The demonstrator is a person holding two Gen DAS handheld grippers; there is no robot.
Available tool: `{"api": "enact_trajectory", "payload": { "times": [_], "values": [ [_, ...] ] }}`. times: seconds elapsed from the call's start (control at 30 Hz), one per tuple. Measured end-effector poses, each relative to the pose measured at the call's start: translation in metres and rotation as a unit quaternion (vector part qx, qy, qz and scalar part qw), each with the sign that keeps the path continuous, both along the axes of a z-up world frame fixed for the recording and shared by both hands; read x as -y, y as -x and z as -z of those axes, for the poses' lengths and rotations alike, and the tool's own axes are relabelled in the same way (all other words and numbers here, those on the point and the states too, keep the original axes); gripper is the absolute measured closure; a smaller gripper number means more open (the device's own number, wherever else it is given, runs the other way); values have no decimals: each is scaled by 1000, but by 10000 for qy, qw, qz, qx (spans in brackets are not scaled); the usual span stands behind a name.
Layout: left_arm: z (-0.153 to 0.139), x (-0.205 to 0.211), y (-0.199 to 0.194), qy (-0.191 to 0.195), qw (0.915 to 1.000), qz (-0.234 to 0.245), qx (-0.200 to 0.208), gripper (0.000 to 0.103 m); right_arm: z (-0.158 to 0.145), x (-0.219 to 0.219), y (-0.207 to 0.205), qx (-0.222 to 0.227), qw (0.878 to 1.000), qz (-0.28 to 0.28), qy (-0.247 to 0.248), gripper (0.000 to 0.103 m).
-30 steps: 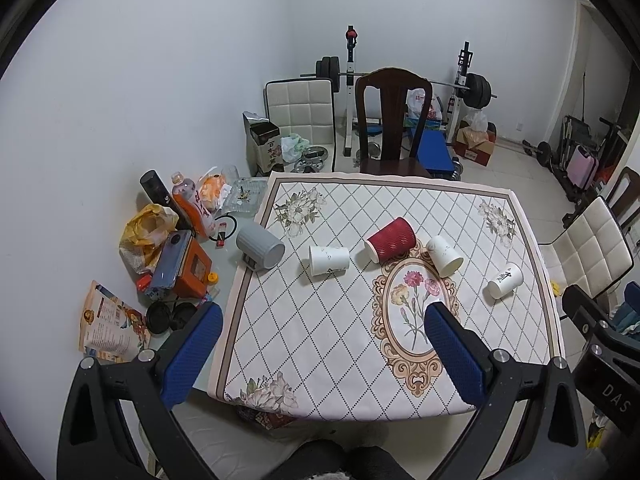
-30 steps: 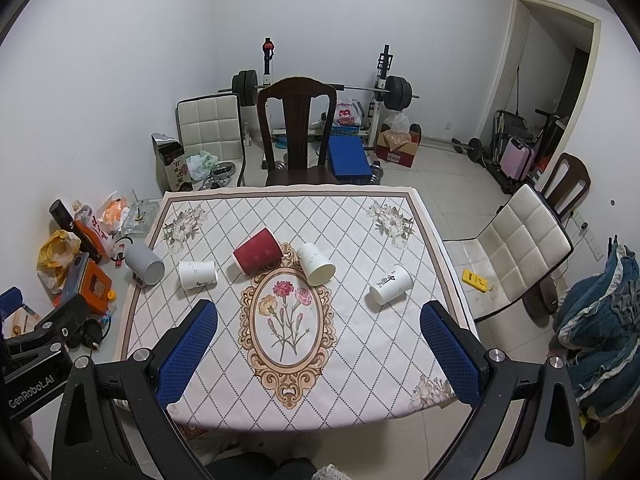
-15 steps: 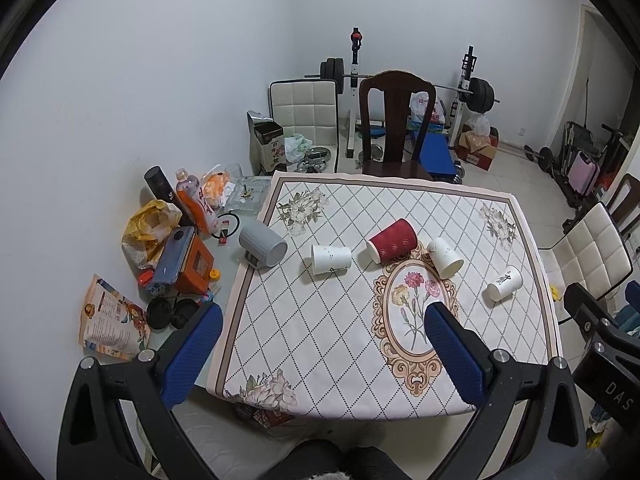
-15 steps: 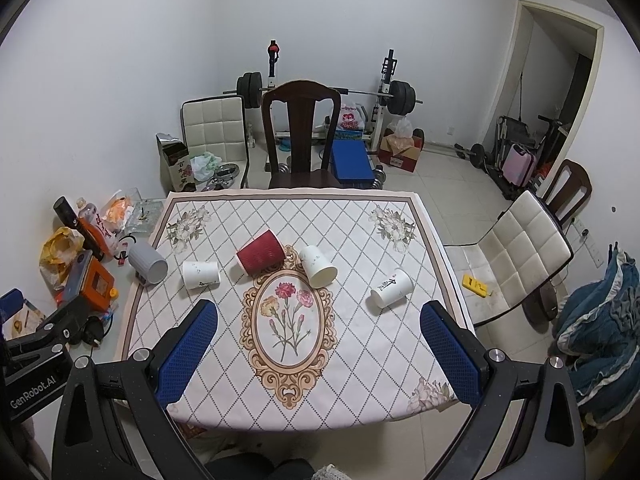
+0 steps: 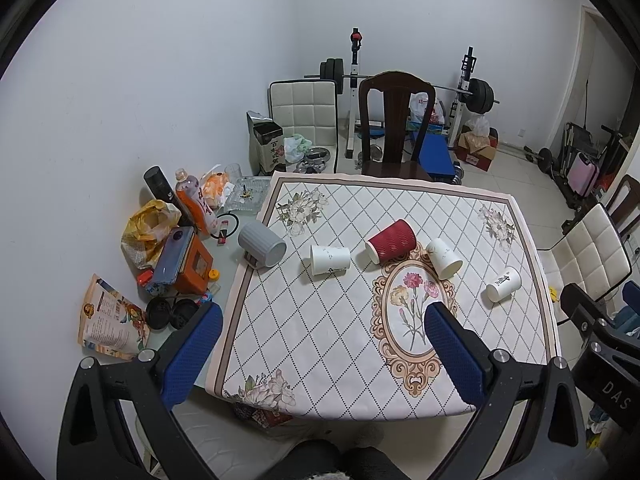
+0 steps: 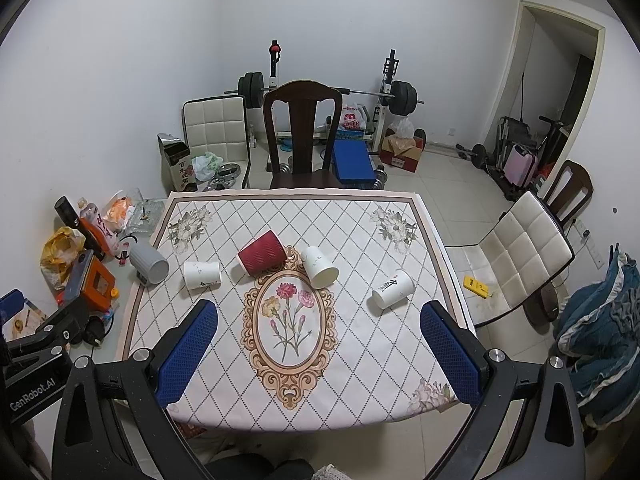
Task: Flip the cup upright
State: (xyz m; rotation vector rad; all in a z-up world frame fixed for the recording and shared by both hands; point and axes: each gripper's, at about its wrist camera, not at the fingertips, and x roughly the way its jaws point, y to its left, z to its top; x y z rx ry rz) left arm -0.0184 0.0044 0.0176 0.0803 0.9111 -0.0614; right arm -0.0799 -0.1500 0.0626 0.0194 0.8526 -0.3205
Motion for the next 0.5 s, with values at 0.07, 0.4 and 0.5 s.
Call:
{"api": "enact_trajectory", "payload": {
  "times": [0.07, 0.4, 0.5],
  "values": [
    [0, 0, 0, 6, 10000, -2, -2, 0, 1, 0, 0, 9, 10000, 6, 6, 1],
    [-2, 2, 1, 19, 10000, -27, -49, 0, 0, -2, 0, -24, 10000, -14, 11, 1],
    [-1, 3, 1, 2, 10000, -41, -35, 0, 0, -3, 1, -24, 10000, -26, -3, 1]
  ]
}}
